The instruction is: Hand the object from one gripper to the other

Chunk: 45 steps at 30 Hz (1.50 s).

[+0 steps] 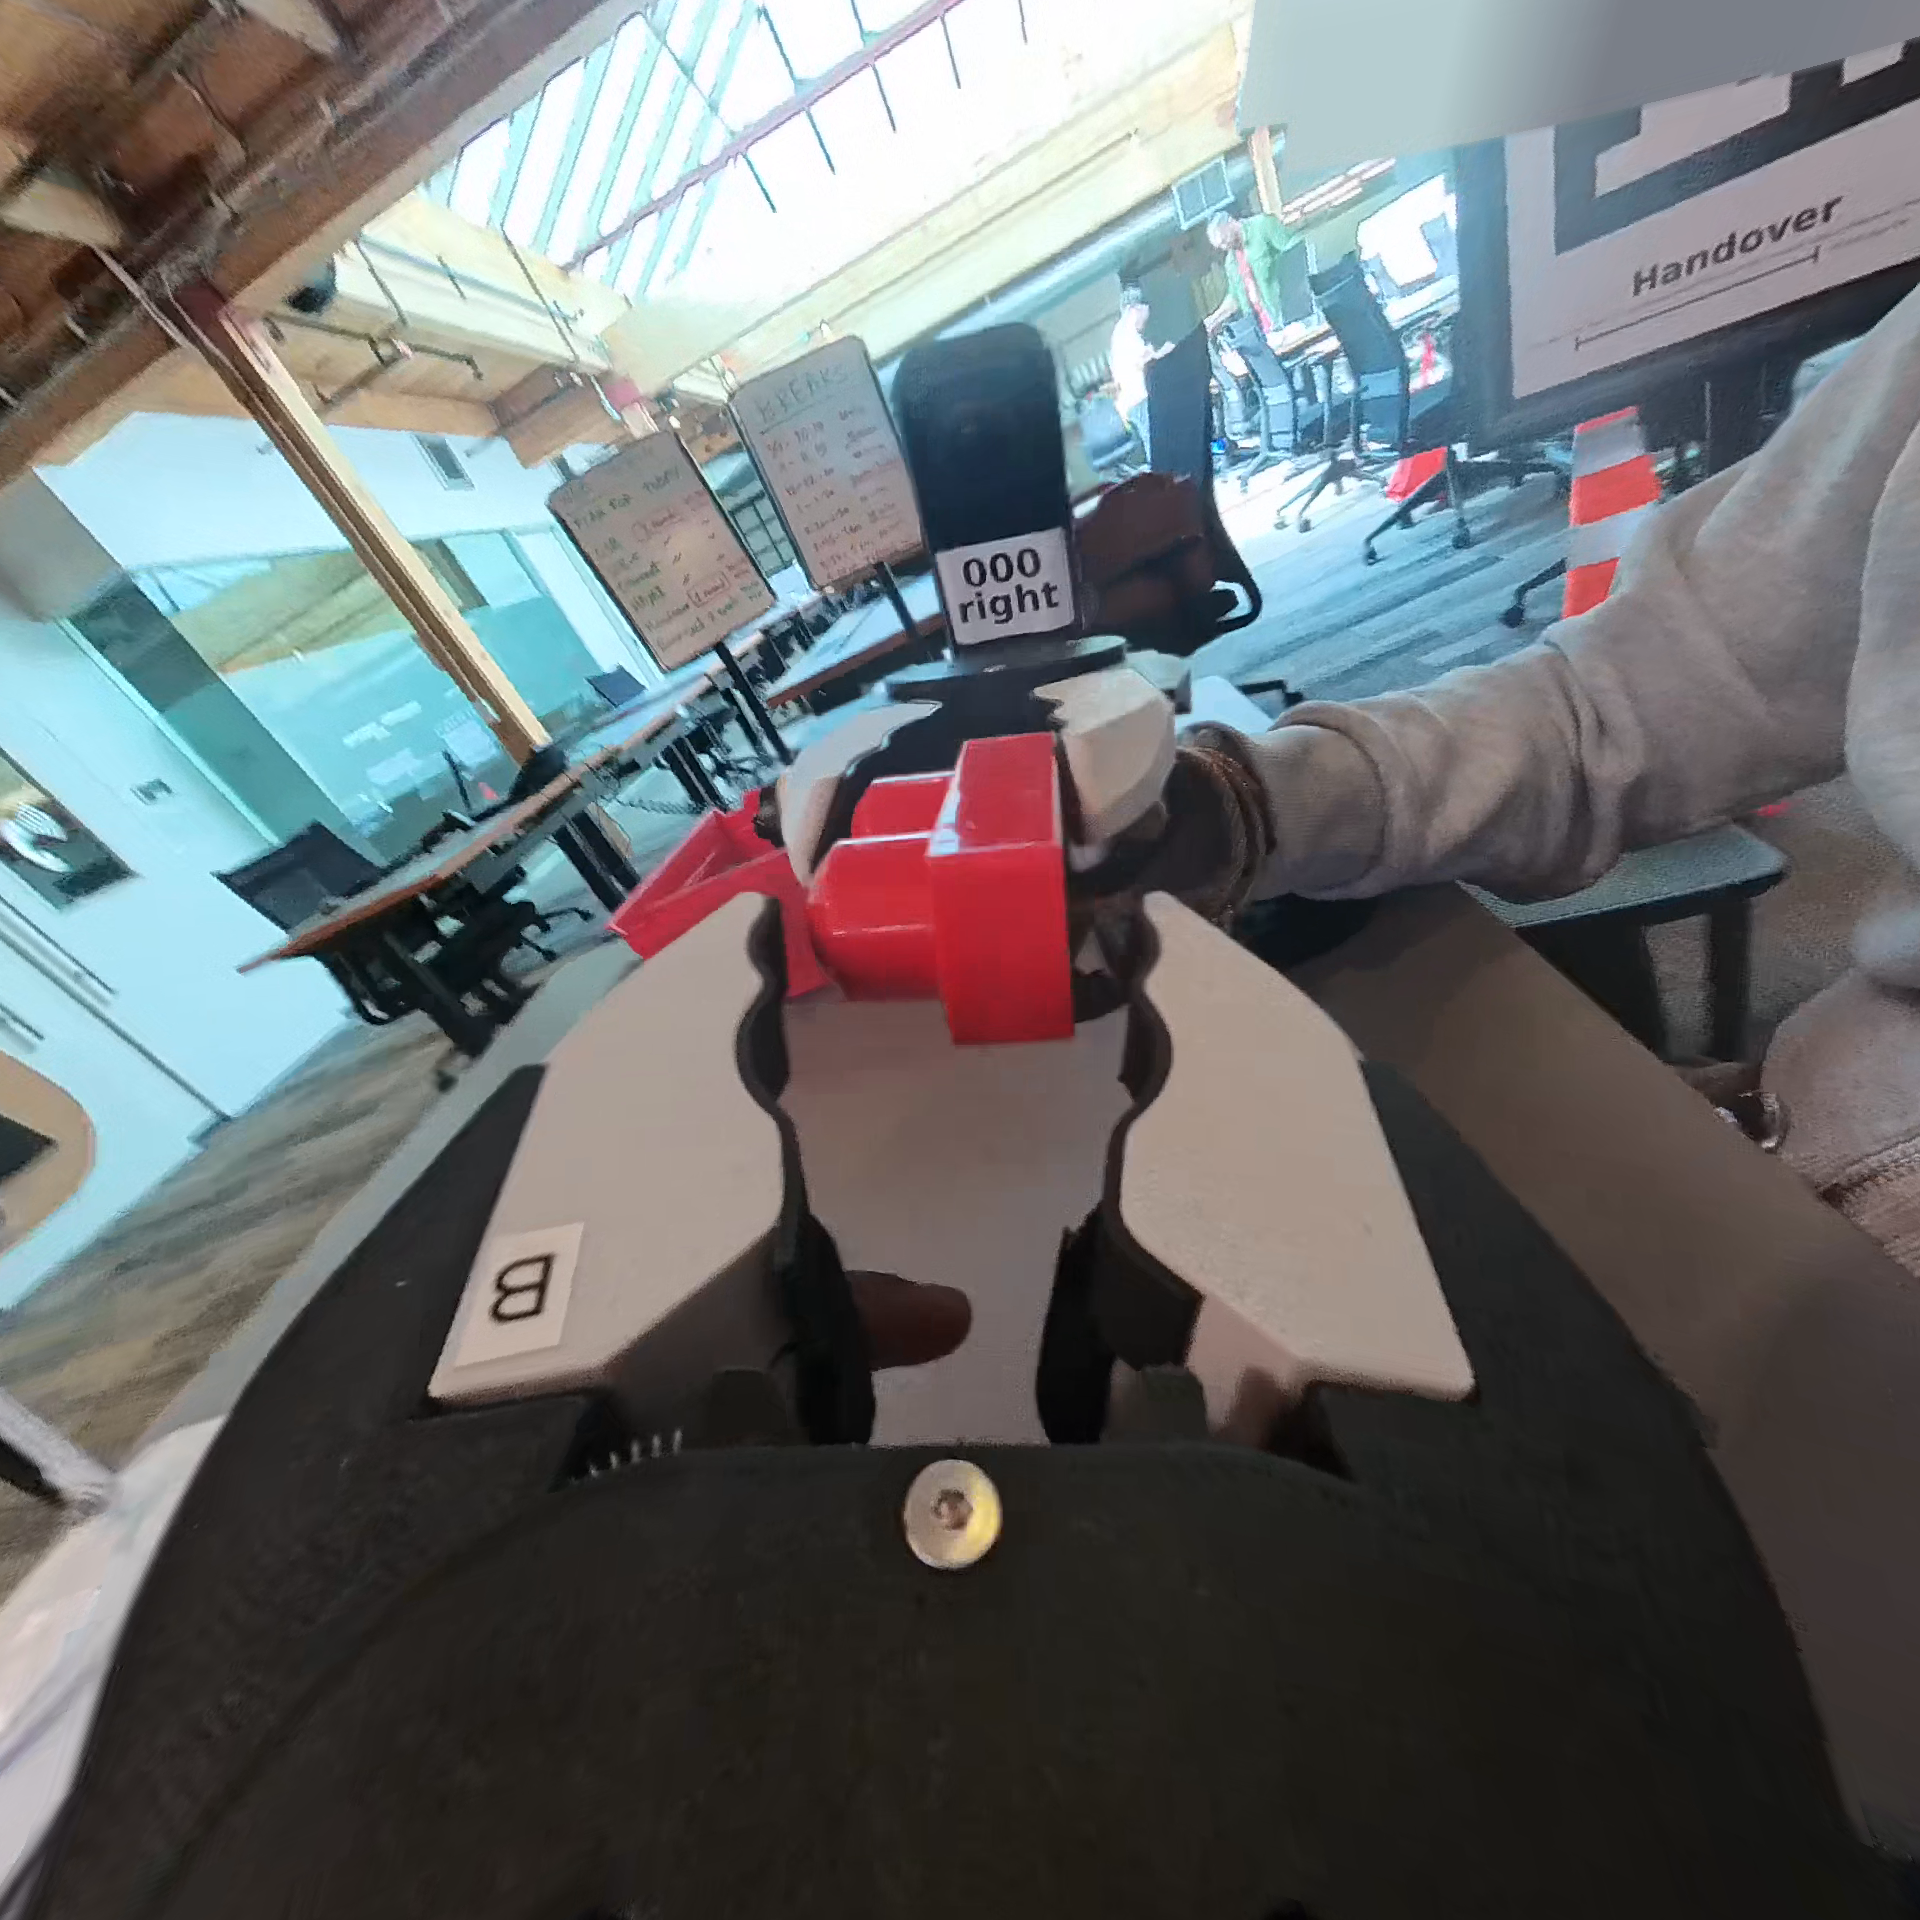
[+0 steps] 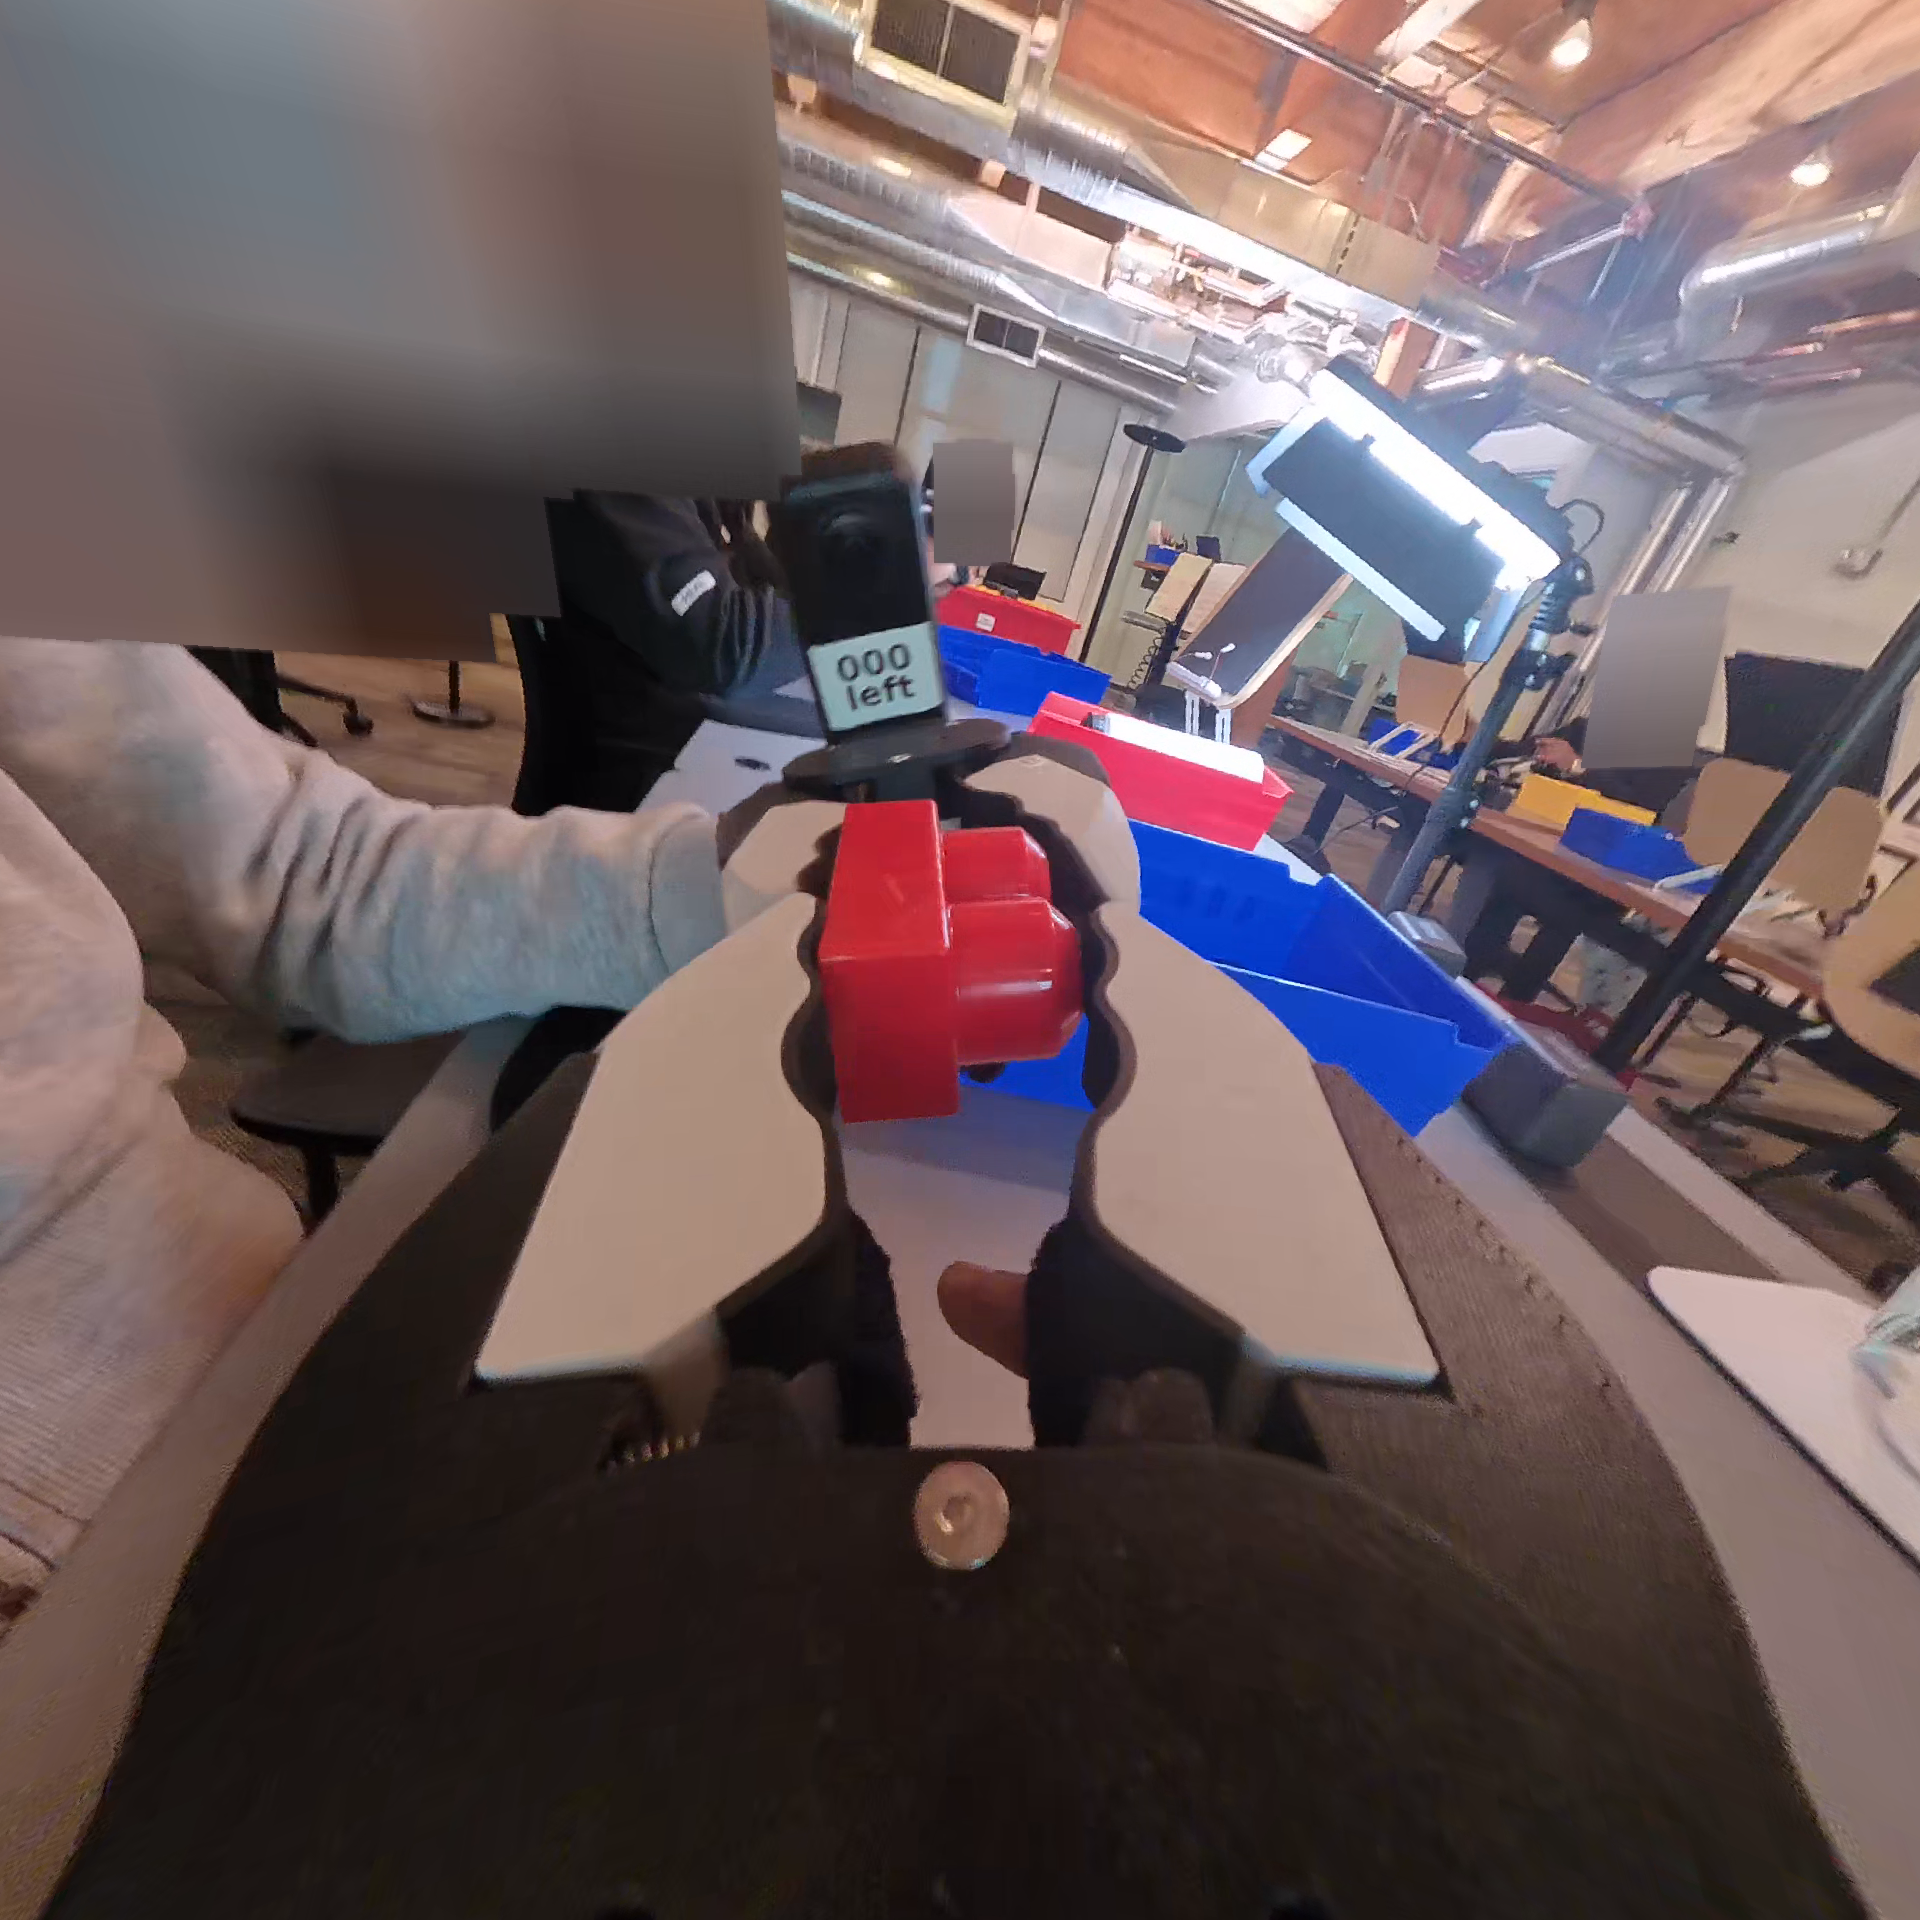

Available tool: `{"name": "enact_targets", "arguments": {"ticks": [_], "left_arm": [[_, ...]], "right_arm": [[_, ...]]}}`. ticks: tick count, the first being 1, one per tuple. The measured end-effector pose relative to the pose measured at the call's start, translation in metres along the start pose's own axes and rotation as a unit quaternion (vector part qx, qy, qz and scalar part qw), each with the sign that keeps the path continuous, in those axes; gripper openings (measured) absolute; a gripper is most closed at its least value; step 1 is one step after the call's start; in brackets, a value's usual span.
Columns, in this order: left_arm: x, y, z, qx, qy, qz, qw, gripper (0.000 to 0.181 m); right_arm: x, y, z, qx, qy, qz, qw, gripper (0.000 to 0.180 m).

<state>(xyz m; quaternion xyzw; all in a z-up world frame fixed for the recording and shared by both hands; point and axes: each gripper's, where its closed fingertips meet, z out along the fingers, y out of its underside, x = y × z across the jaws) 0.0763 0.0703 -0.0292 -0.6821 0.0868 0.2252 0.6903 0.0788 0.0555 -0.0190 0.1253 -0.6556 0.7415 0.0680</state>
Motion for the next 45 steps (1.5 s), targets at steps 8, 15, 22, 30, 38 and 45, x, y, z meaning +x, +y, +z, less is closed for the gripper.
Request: {"name": "enact_targets", "arguments": {"ticks": [8,15,22,30,38,45], "left_arm": [[-0.010,0.005,0.001,-0.041,-0.076,0.195,0.977,0.081],[-0.010,0.020,0.005,-0.094,-0.079,0.243,0.962,0.037],[-0.012,0.015,0.002,-0.077,-0.060,0.109,0.989,0.037],[-0.013,-0.001,-0.005,-0.001,-0.021,-0.060,0.998,0.037],[-0.010,0.004,-0.001,-0.009,-0.013,-0.071,0.997,0.037],[-0.017,0.003,-0.004,-0.031,-0.089,0.164,0.982,0.081]], "right_arm": [[0.025,0.009,-0.010,0.021,-0.052,0.367,0.929,0.045],[0.013,0.023,-0.004,-0.019,-0.090,0.434,0.896,0.046],[0.020,0.016,-0.003,0.008,-0.057,0.340,0.939,0.068],[0.013,-0.004,-0.006,0.006,0.040,-0.032,0.999,0.066],[0.012,0.001,-0.004,-0.004,0.035,-0.017,0.999,0.036],[0.028,0.009,-0.012,0.018,-0.043,0.364,0.930,0.036]]}}
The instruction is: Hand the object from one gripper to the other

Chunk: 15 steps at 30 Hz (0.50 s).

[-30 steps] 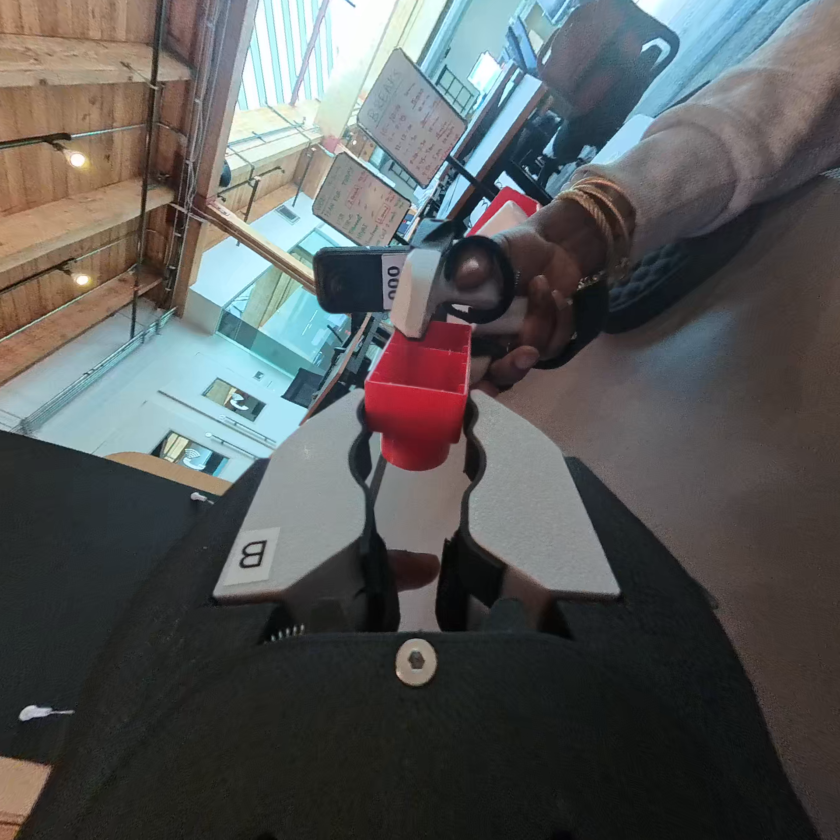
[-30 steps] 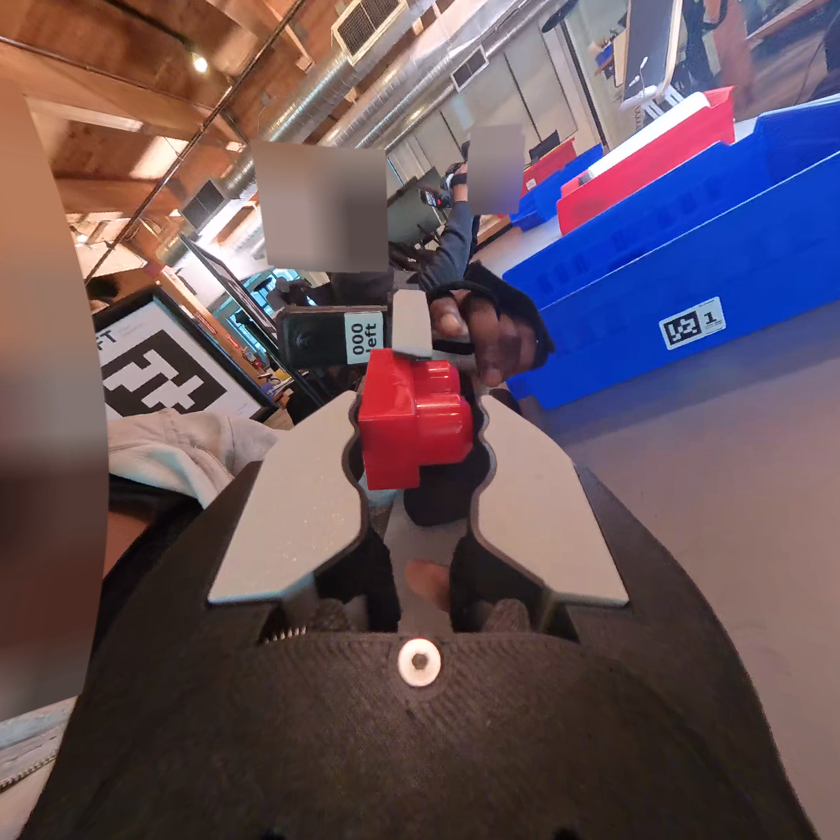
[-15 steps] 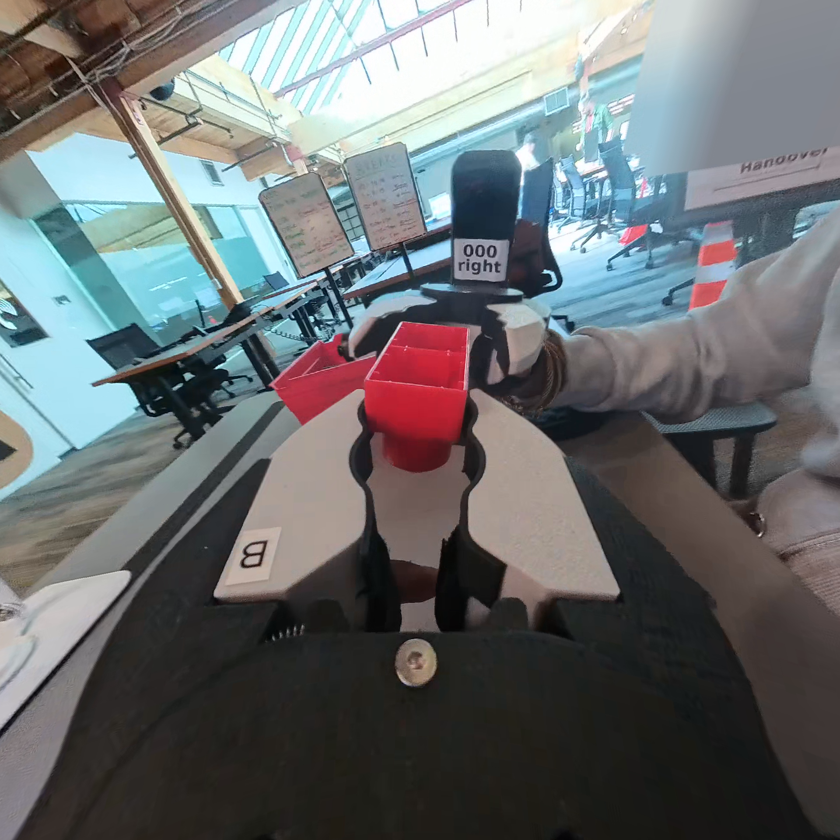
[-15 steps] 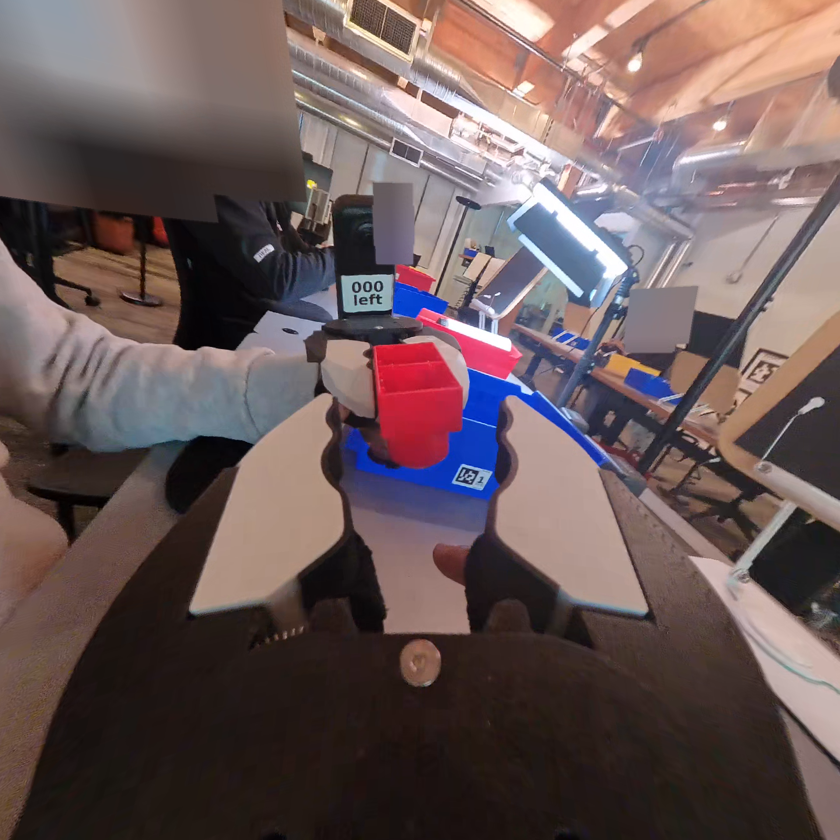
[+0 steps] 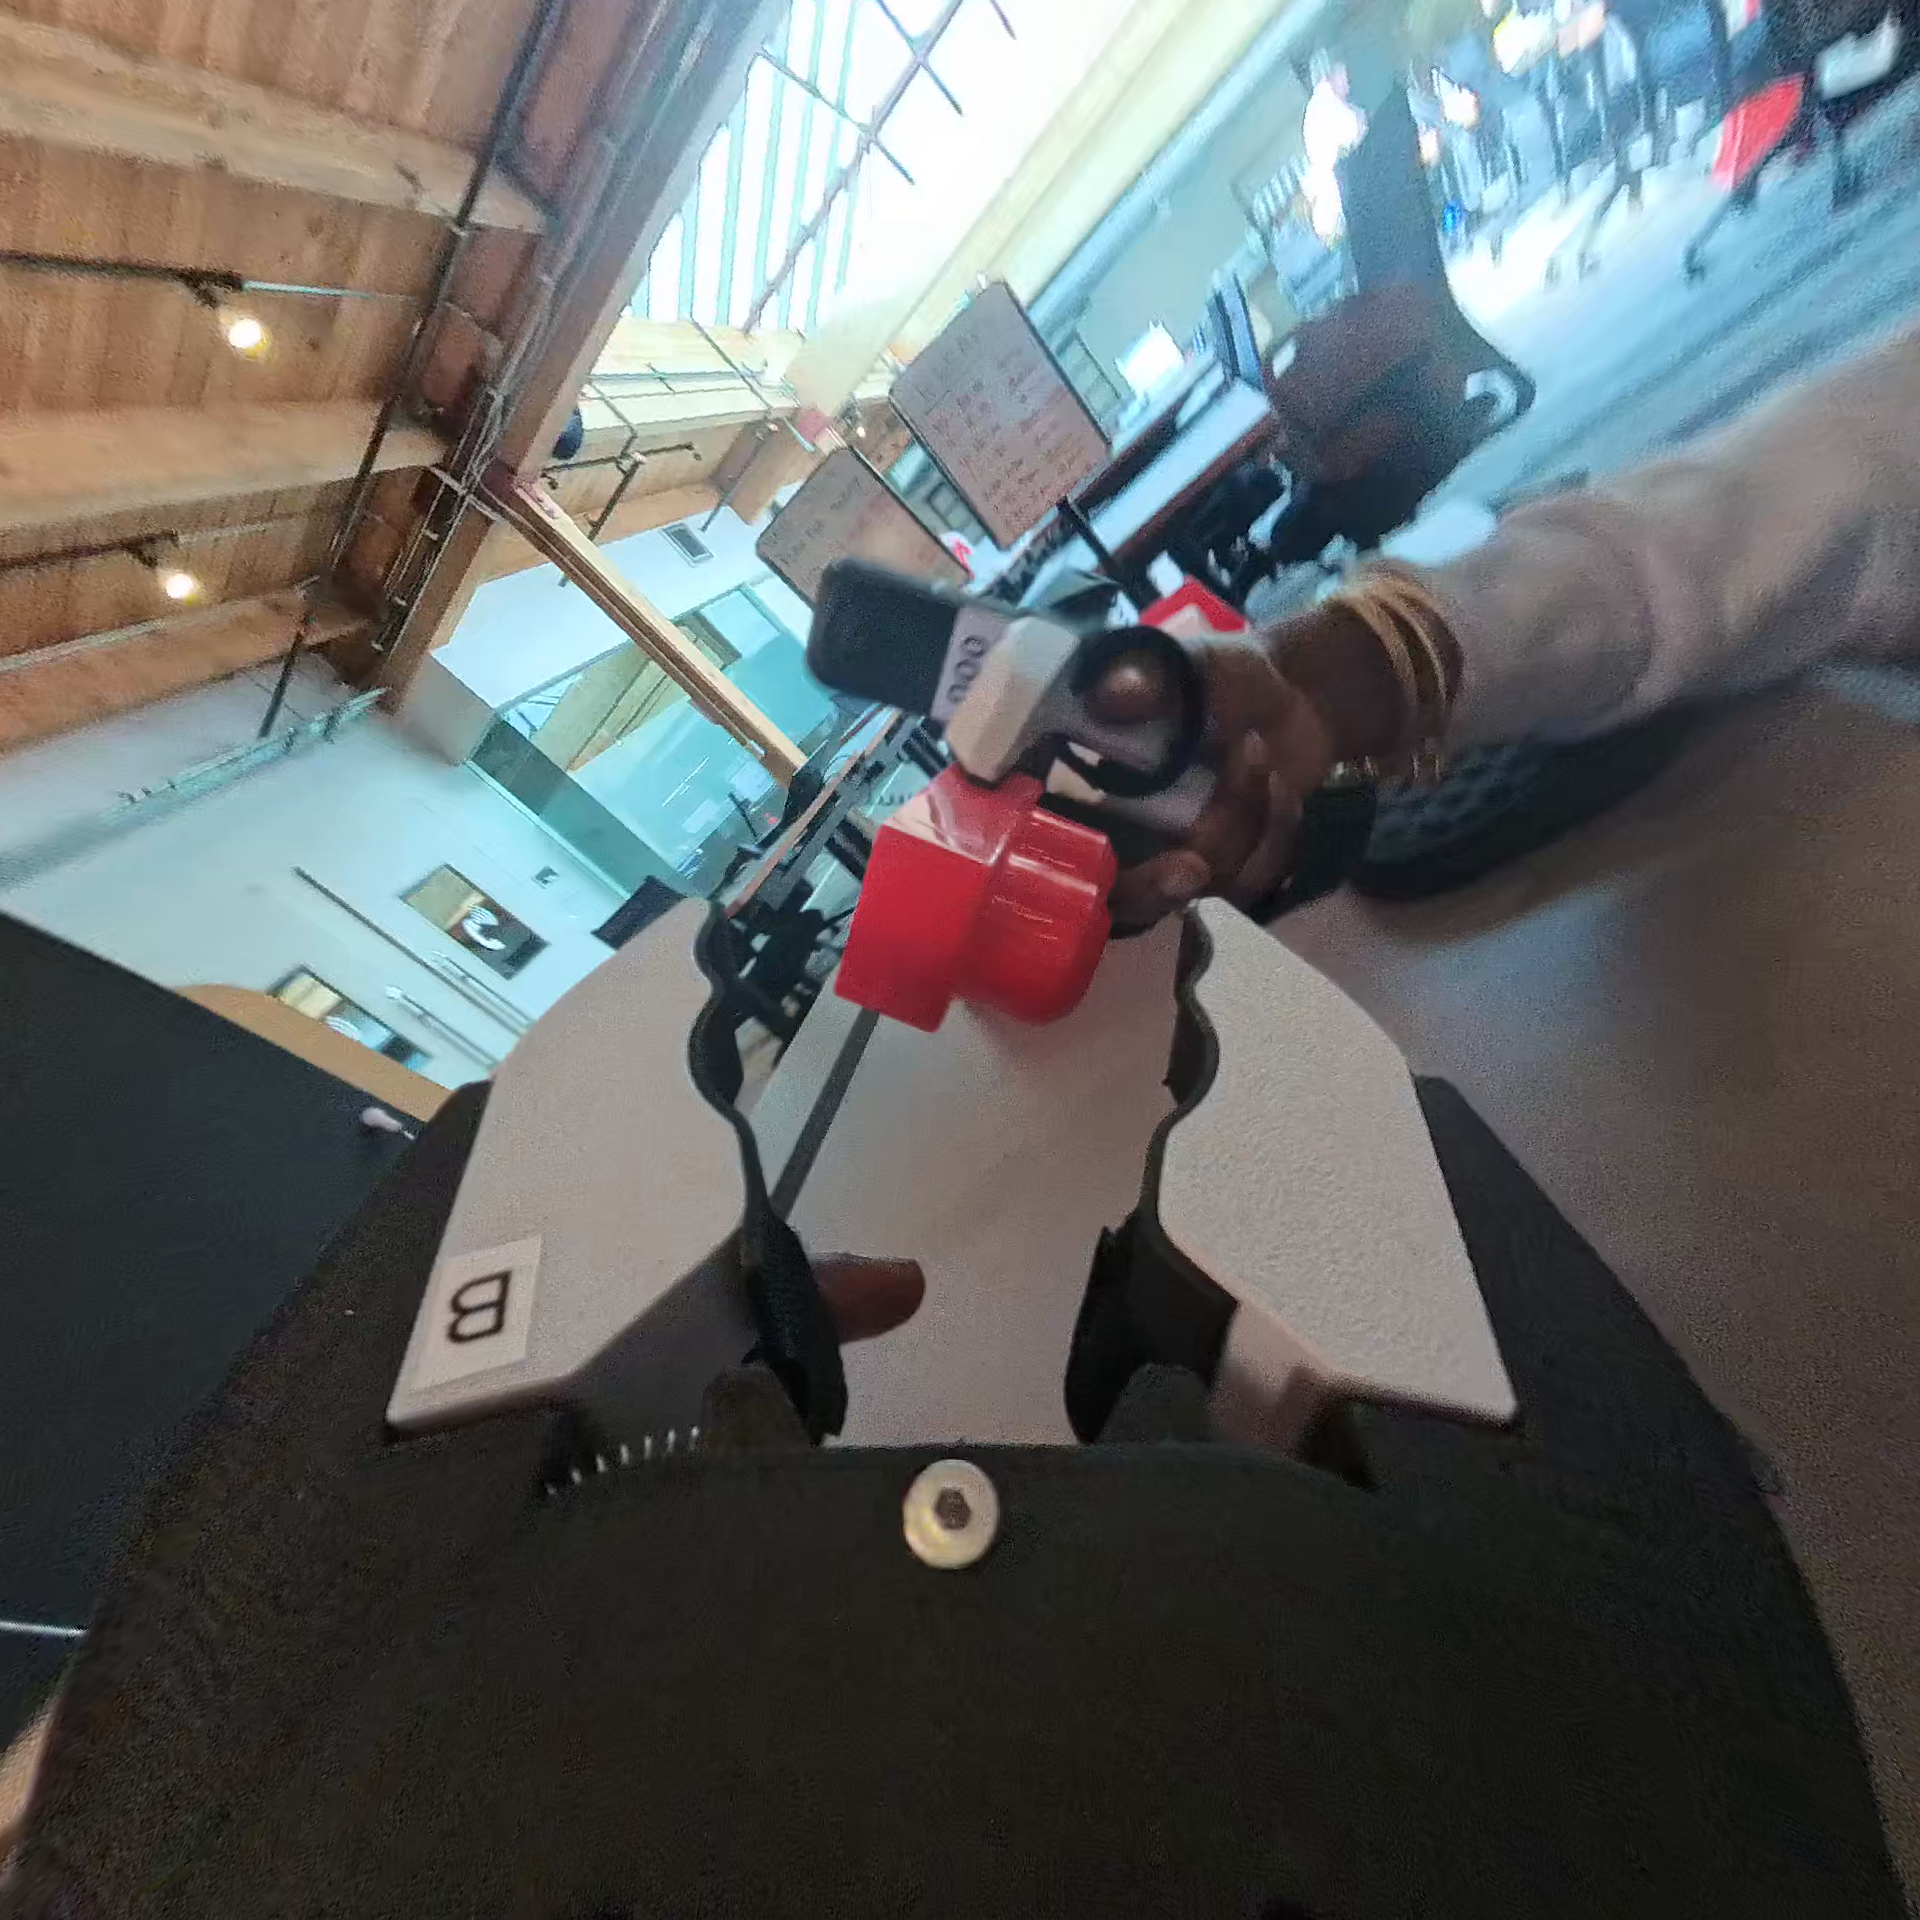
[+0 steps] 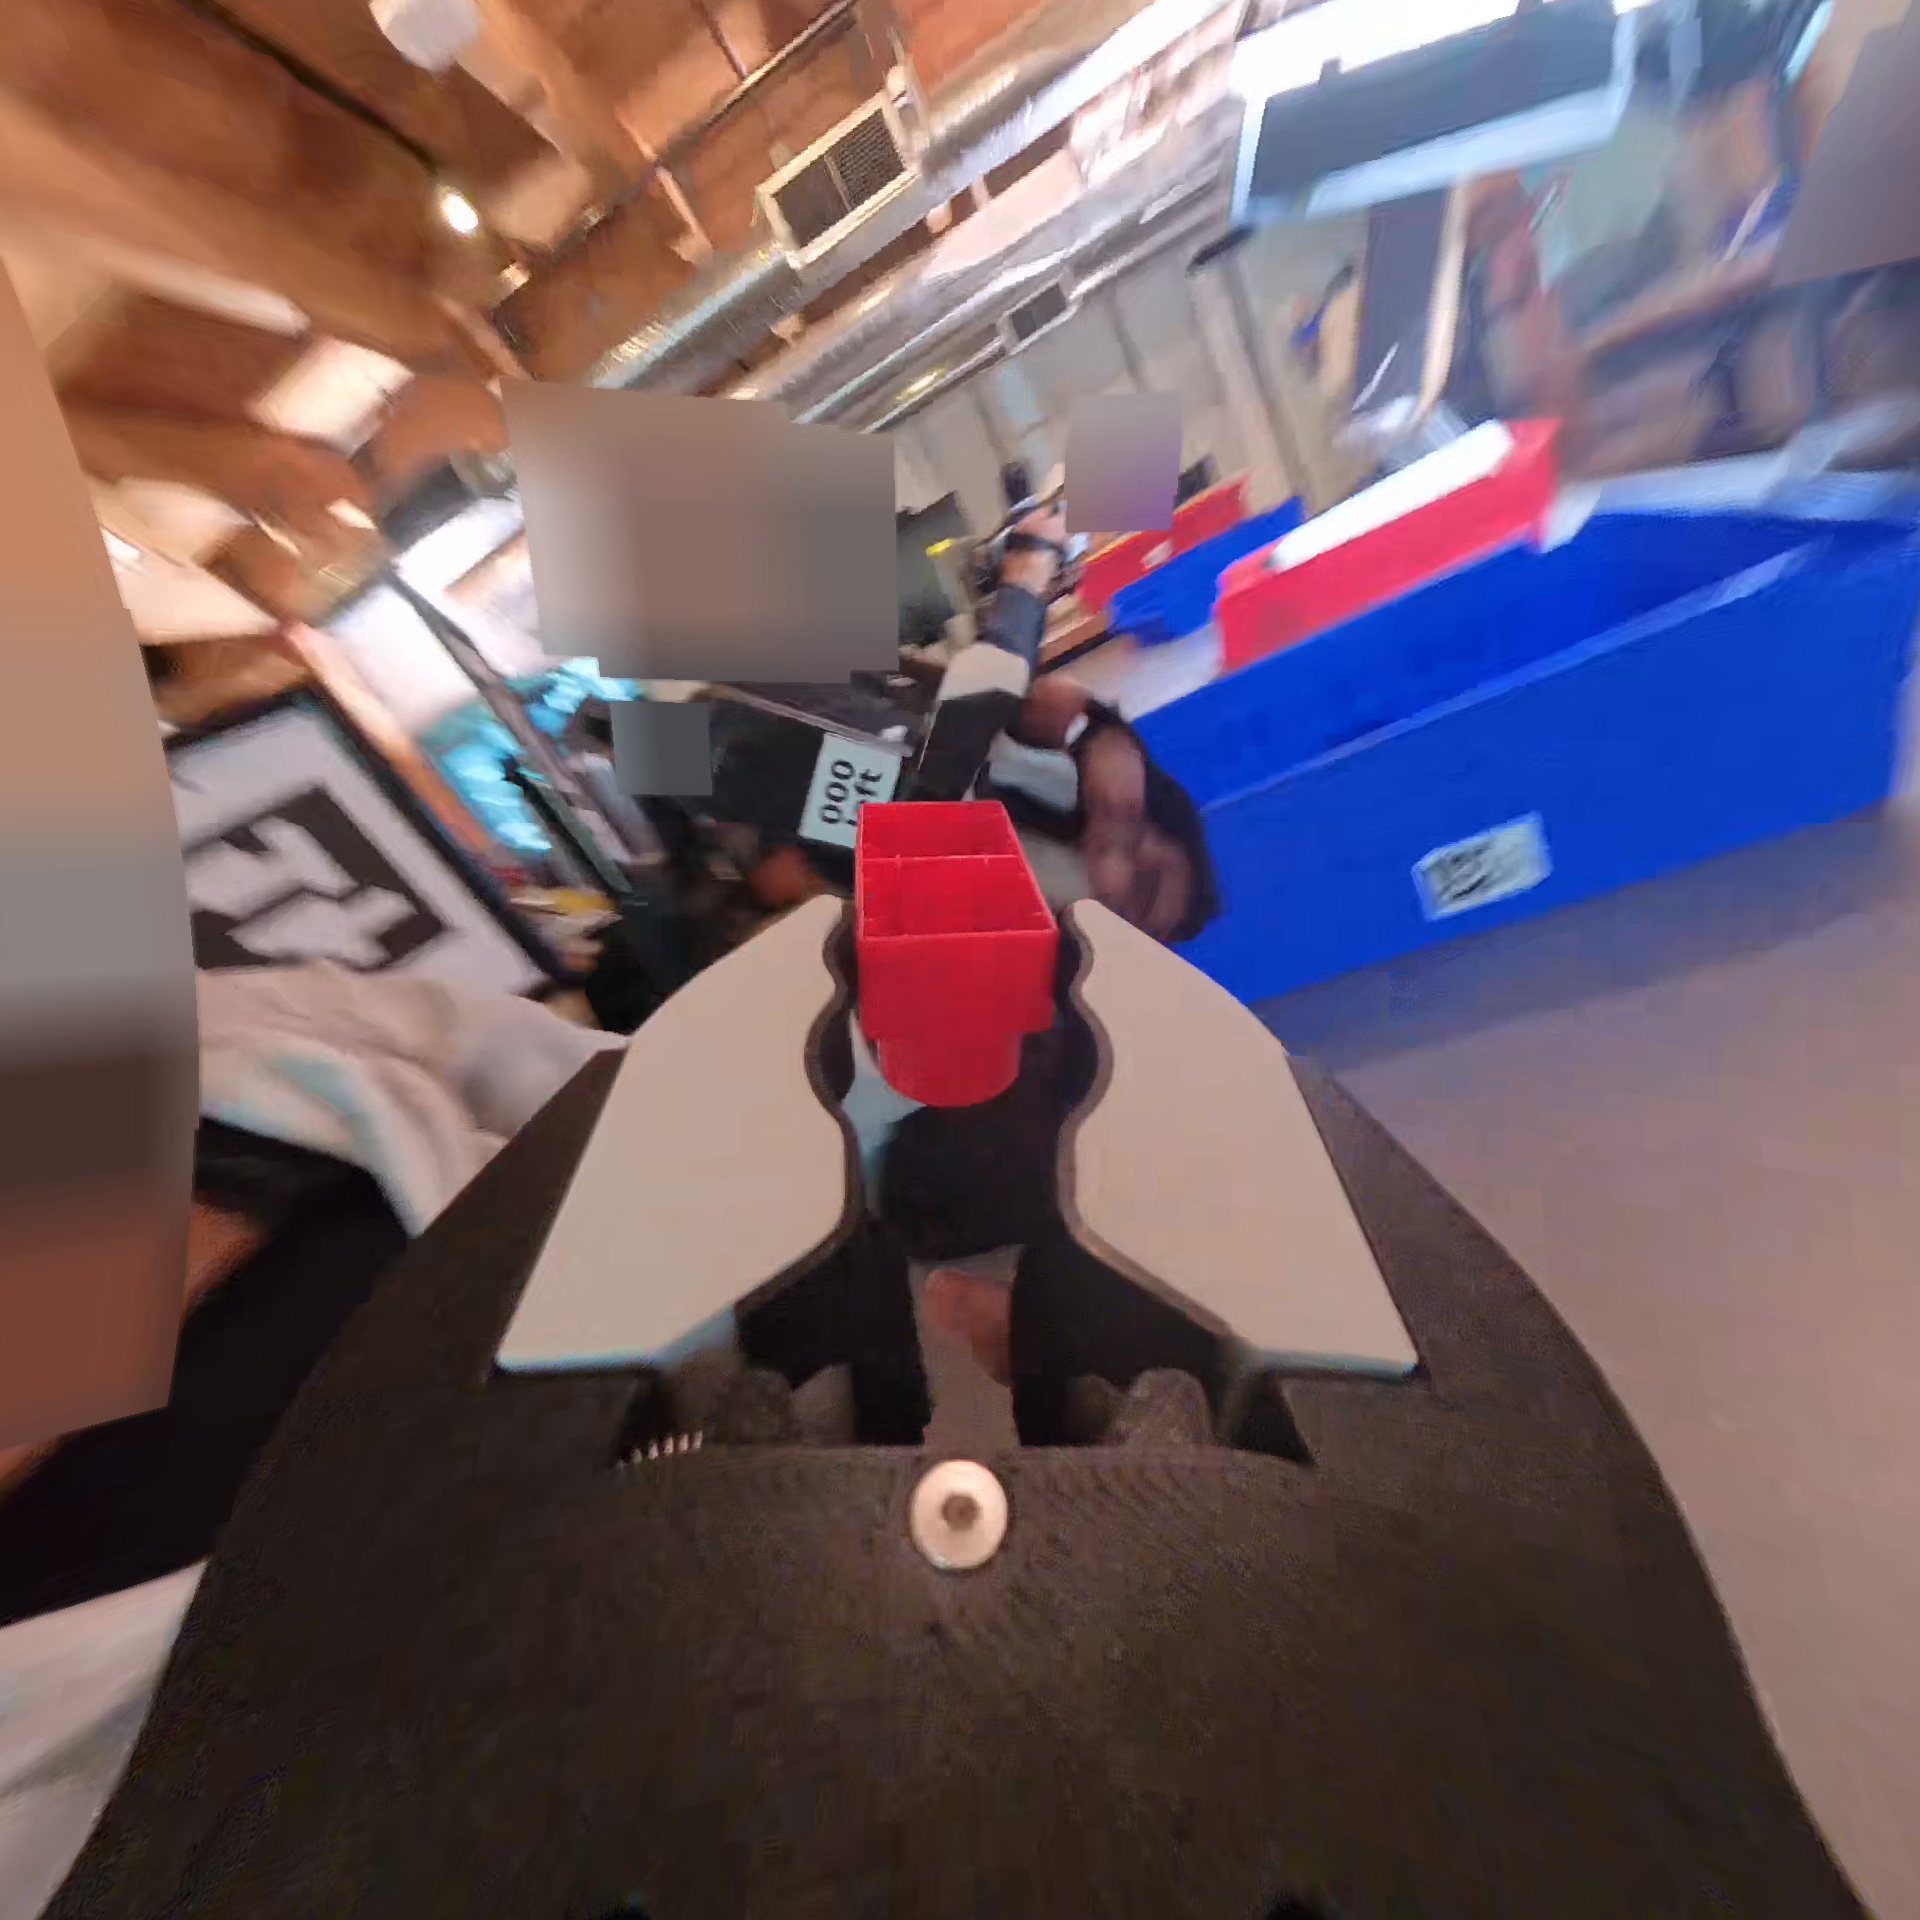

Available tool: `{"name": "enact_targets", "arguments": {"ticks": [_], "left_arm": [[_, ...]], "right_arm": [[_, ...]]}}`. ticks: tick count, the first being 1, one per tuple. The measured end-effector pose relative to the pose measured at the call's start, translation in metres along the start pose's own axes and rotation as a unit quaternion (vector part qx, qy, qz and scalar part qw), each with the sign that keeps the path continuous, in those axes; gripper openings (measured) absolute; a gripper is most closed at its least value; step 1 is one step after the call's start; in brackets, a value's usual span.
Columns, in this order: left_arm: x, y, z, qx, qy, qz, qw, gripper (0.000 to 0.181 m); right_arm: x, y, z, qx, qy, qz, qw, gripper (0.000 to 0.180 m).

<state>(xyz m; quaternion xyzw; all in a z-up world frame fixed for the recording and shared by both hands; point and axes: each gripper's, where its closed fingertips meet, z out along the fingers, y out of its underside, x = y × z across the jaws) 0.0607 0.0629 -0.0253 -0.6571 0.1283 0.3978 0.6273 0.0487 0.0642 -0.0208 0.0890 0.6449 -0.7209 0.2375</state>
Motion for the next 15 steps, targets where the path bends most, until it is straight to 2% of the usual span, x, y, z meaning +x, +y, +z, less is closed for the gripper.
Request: {"name": "enact_targets", "arguments": {"ticks": [2,4,6,8,13,14,15], "left_arm": [[0.007,0.005,0.003,-0.022,0.009,0.042,0.999,0.081],[0.014,0.011,0.005,-0.042,0.023,0.070,0.996,0.078],[0.019,0.015,0.007,-0.057,0.033,0.086,0.994,0.069],[0.024,0.016,0.008,-0.061,0.046,0.093,0.993,0.049],[0.021,0.017,0.007,-0.069,0.046,0.061,0.995,0.049],[0.020,0.013,0.006,-0.059,0.050,0.032,0.997,0.049],[0.018,0.009,0.004,-0.047,0.052,0.000,0.998,0.049]], "right_arm": [[0.003,0.009,-0.001,-0.020,-0.036,0.097,0.994,0.036],[0.006,0.017,0.001,-0.040,-0.037,0.120,0.991,0.036],[0.003,0.023,0.005,-0.057,-0.039,0.114,0.991,0.036],[0.000,0.024,0.006,-0.063,-0.038,0.107,0.992,0.036],[0.001,0.021,0.007,-0.053,-0.034,0.065,0.996,0.038],[-0.001,0.018,0.008,-0.044,-0.031,0.029,0.998,0.046],[-0.002,0.014,0.009,-0.032,-0.022,-0.017,0.999,0.061]]}}
